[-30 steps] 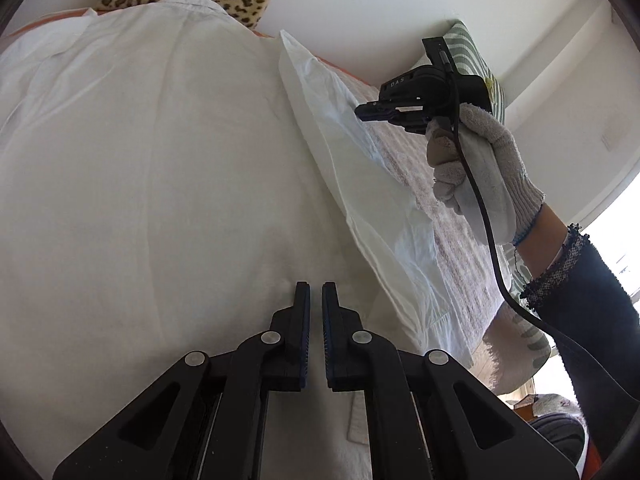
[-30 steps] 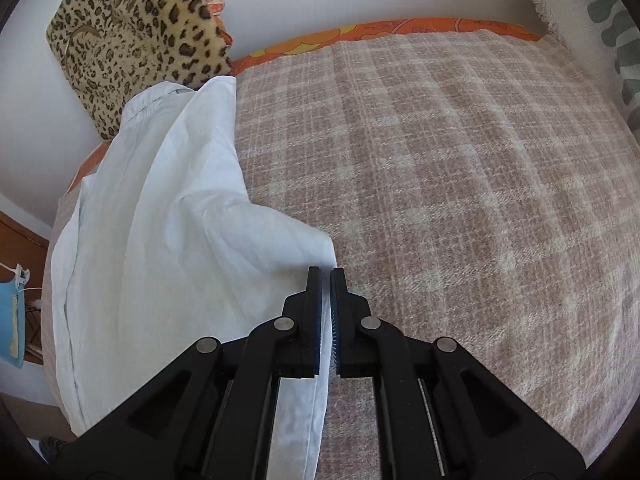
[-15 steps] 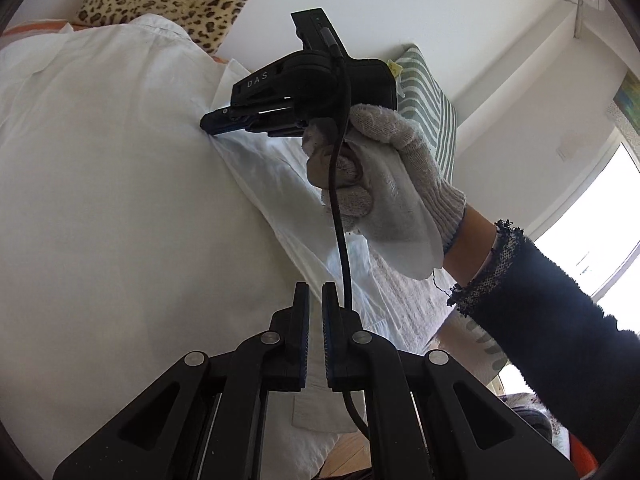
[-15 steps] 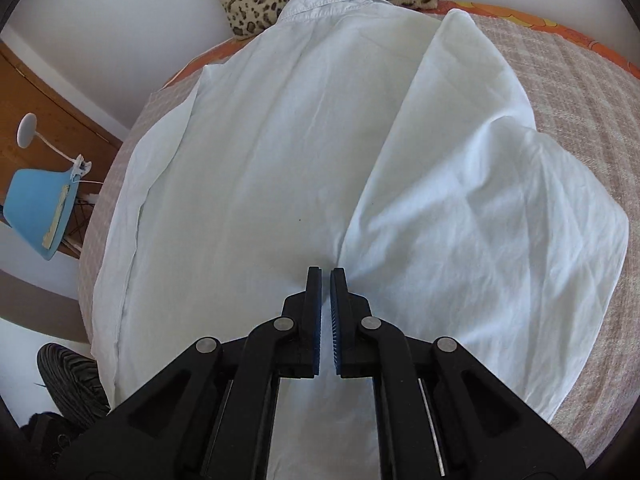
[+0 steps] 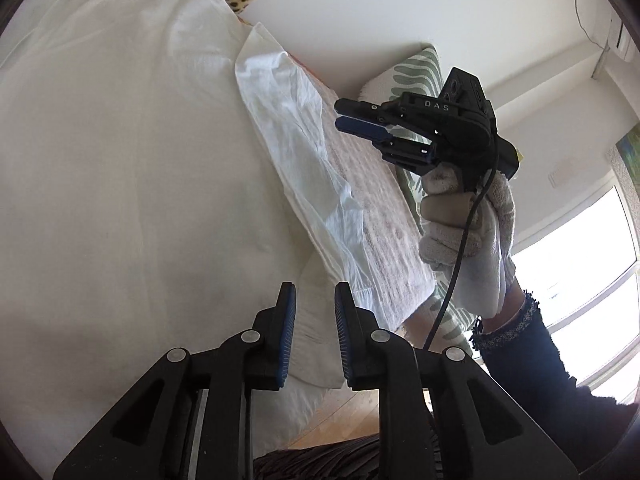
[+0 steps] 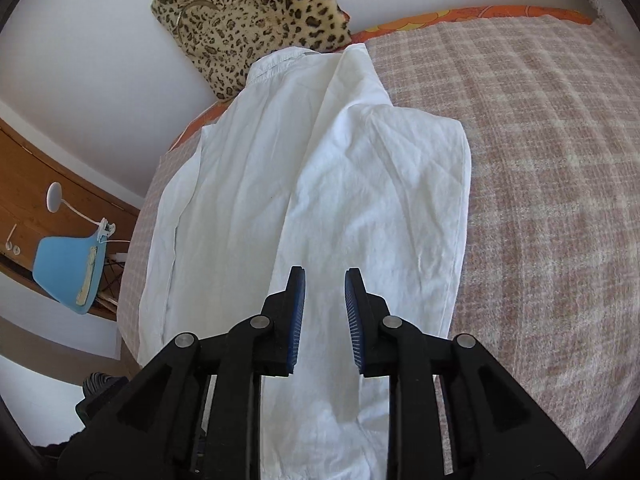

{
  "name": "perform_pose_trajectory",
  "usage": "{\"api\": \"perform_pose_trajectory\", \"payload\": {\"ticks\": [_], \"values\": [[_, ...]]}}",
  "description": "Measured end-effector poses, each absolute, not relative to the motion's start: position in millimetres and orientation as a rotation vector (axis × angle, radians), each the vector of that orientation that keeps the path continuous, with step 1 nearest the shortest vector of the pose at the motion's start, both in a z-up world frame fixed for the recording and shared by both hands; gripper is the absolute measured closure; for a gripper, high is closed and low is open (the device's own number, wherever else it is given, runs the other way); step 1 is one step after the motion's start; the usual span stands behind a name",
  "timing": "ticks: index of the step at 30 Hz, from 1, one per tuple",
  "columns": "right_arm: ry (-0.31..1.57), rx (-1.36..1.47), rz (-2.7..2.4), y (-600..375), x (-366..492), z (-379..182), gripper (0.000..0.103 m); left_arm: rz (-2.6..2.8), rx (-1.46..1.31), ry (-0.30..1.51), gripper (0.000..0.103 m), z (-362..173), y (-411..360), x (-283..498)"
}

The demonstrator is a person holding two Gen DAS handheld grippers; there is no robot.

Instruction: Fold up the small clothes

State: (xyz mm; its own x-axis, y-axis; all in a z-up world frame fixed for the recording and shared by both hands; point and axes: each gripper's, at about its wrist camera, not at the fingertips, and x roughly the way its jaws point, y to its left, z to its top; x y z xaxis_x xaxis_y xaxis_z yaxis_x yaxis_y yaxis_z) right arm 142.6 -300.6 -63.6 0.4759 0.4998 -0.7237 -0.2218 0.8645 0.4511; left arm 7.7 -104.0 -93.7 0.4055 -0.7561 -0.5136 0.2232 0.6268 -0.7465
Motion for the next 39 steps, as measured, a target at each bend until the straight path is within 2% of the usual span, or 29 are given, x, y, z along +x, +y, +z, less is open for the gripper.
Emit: {"api": "perform_pose_trajectory", "payload": {"ticks": [1, 3, 8, 10, 11, 12, 16, 18, 23, 26, 29, 30, 32, 34, 37, 39], "values": [[0.975, 0.314, 0.431, -306.4, 131.4, -62.8, 0.078, -0.684, -0.647, 0.967, 0.084, -90.8, -107.2, 9.6], [0.964, 0.319, 0.4, -320.5, 109.5, -63.7, 0.078, -0.701, -0.625, 0.988, 0.077, -86.6, -120.3, 12.8], [0.94, 0.377, 0.353, -353.0, 65.0, -68.7, 0.078, -0.658, -0.496, 1.121, 0.075, -93.8, -158.7, 25.3], [0.931, 0.384, 0.337, -362.5, 51.3, -69.8, 0.078, -0.654, -0.516, 1.131, 0.079, -103.0, -158.6, 30.9], [0.926, 0.391, 0.333, -367.3, 45.2, -70.6, 0.078, -0.657, -0.536, 1.133, 0.088, -106.0, -160.1, 35.2], [0.919, 0.399, 0.328, -371.5, 39.6, -71.0, 0.078, -0.669, -0.578, 1.132, 0.102, -108.6, -160.5, 39.2], [0.91, 0.424, 0.323, -383.4, 29.1, -74.6, 0.078, -0.777, -0.883, 1.084, 0.102, -104.5, -150.1, 37.2], [0.915, 0.425, 0.326, -384.7, 28.6, -77.2, 0.078, -0.879, -1.15, 1.026, 0.102, -111.9, -140.3, 35.5], [0.923, 0.423, 0.345, -382.3, 29.5, -83.2, 0.078, -0.687, -0.924, 1.1, 0.102, -120.4, -133.0, 33.9], [0.926, 0.41, 0.355, -377.2, 32.2, -84.9, 0.078, -0.6, -0.769, 1.132, 0.097, -123.9, -133.0, 28.7], [0.935, 0.39, 0.353, -371.7, 38.4, -86.5, 0.078, -0.587, -0.611, 1.103, 0.095, -109.5, -140.2, 17.8], [0.936, 0.384, 0.351, -370.6, 41.1, -87.1, 0.078, -0.577, -0.541, 1.086, 0.088, -103.3, -141.9, 12.0], [0.941, 0.382, 0.35, -369.5, 46.2, -88.2, 0.078, -0.556, -0.421, 1.035, 0.084, -92.3, -144.0, 0.4], [0.945, 0.361, 0.345, -369.2, 51.2, -88.8, 0.078, -0.565, -0.375, 0.987, 0.084, -83.2, -142.9, -8.5], [0.965, 0.38, 0.342, -374.3, 57.2, -94.0, 0.068, -0.619, -0.292, 0.933, 0.084, -70.8, -156.9, -13.0], [0.986, 0.442, 0.363, -381.5, 59.1, -102.2, 0.067, -0.658, -0.263, 0.916, 0.084, -68.0, -167.7, -11.6]]}}
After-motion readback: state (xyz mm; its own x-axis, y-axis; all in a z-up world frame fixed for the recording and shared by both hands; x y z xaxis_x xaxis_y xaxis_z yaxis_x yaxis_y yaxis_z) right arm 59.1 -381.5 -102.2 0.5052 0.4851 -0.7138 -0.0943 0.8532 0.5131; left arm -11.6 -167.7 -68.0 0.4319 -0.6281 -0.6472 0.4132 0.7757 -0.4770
